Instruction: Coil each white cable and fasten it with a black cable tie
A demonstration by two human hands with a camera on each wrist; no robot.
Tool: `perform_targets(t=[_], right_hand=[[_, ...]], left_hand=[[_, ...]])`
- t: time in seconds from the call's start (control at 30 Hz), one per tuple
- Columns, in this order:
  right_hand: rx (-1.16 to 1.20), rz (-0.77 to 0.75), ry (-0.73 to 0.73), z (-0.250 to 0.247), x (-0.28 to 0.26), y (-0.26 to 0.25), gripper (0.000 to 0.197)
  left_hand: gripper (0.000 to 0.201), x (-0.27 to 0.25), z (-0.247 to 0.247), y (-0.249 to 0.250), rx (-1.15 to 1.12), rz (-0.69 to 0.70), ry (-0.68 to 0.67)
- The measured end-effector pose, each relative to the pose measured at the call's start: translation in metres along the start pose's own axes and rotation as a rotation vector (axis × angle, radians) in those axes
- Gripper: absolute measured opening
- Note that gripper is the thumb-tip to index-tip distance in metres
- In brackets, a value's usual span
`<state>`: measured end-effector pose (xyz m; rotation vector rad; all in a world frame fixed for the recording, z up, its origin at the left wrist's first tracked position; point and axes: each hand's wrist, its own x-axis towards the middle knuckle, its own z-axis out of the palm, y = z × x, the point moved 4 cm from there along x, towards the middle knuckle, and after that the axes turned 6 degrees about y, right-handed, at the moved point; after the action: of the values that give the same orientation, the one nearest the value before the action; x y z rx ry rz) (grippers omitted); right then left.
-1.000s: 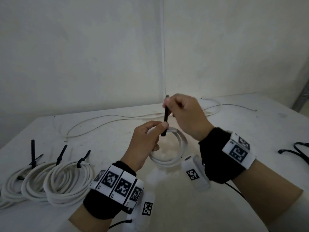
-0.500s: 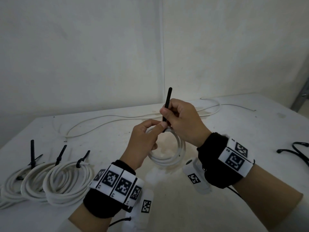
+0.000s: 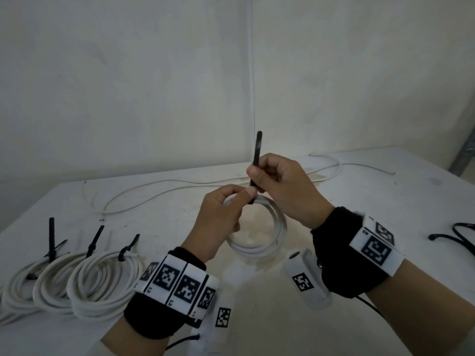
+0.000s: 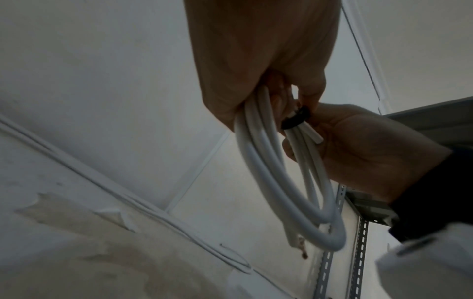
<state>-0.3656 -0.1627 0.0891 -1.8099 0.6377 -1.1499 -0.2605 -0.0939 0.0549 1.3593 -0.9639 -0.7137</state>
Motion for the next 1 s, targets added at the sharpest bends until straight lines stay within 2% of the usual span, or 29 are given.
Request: perform_targets(t=[0.07,0.13,0.2,0.37,0.47,0.53,0.63,0.73,0.8,1.0], right_hand=[[-0.073,0.017,-0.073,0.003,-0.006,0.007,0.018],[-0.111,0.08,-0.142,0.009,-0.014,0.014,0.03],[-0.047,0.154,-0.176,0.013,-0.022,0.019,0.039],[0.181,0.27,-0.079,0.02,-0.024,0.023,0.037],[0.295,0.316,0.014,0.021,-0.026,0.027,0.044],[0.345,0.321,0.057,0.019,-0.027,0.029,0.043],[0.342,0.335,0.015,0.024,-0.031,0.028,0.031],[0.264,0.397,-0.073,0.031,-0.034,0.026,0.045],[0.23,0.402,-0.094,0.034,-0.033,0.023,0.047],[0.16,0.367,-0.098,0.042,-0.02,0.017,0.044]], left_hand=[[0.021,0.002,-0.004,0.001,-0.044,-0.003,0.036],[0.02,0.005,-0.008,0.003,-0.089,0.001,0.054],[0.018,0.005,-0.012,0.004,-0.089,0.01,0.067],[0.023,0.002,-0.017,-0.005,-0.173,-0.047,0.037],[0.047,-0.007,-0.018,-0.013,-0.367,-0.176,-0.082],[0.055,-0.016,-0.017,-0.019,-0.387,-0.226,-0.121],[0.049,-0.02,-0.016,-0.019,-0.273,-0.197,-0.022],[0.046,-0.015,-0.02,-0.014,-0.137,-0.135,0.066],[0.048,-0.014,-0.024,-0.012,-0.085,-0.123,0.093],[0.053,-0.01,-0.034,-0.008,-0.135,-0.212,0.151]])
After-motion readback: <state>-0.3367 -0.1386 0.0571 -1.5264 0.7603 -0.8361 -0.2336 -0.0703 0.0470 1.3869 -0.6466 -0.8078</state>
